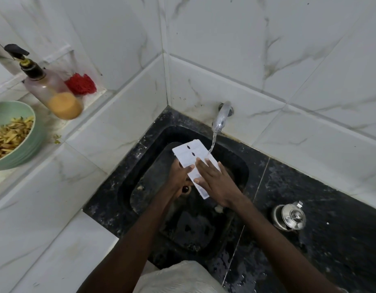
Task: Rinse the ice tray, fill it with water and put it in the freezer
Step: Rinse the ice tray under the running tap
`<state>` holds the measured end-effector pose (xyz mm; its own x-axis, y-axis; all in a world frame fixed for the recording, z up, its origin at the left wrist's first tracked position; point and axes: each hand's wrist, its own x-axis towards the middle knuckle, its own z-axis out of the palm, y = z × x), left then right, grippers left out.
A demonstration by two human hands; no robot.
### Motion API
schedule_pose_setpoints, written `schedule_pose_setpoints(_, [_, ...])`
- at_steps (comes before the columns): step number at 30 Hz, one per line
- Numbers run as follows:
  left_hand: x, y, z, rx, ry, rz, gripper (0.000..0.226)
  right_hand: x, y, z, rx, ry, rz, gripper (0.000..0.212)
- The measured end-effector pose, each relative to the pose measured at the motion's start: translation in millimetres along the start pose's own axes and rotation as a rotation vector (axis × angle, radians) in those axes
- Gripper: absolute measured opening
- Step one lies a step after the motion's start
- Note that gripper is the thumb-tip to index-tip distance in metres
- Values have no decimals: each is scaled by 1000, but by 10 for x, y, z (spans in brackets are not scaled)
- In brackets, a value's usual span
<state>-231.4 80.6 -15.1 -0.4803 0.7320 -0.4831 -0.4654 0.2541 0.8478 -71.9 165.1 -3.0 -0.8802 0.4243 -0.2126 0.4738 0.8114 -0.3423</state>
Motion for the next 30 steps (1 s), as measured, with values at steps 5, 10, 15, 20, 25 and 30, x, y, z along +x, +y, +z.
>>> schedule_pose_setpoints(5, [-81, 19, 76, 4, -38, -26, 41, 267, -29, -100, -8, -18, 34, 94])
schedule_pose_setpoints(10, [-33, 58, -100, -137, 116, -33, 44, 144, -128, 19, -22, 8, -70, 93])
schedule_pose_setpoints(15, [-24, 125, -226, -282, 374, -55, 66, -165, -9, 319, 194, -19, 5, 73])
schedule_pose_setpoints(20, [-100, 148, -145, -291, 442, -49, 74, -153, -176, 412, 748, 134, 276, 56])
schedule_pose_setpoints(25, [-154, 220, -84, -192, 351, -17, 70, 202, -405, 521, 1538, 270, 729, 31])
schedule_pose_setpoints(30, [-184, 172, -304, -224, 19, -13, 65, 403, -399, 502, 1839, 289, 892, 26])
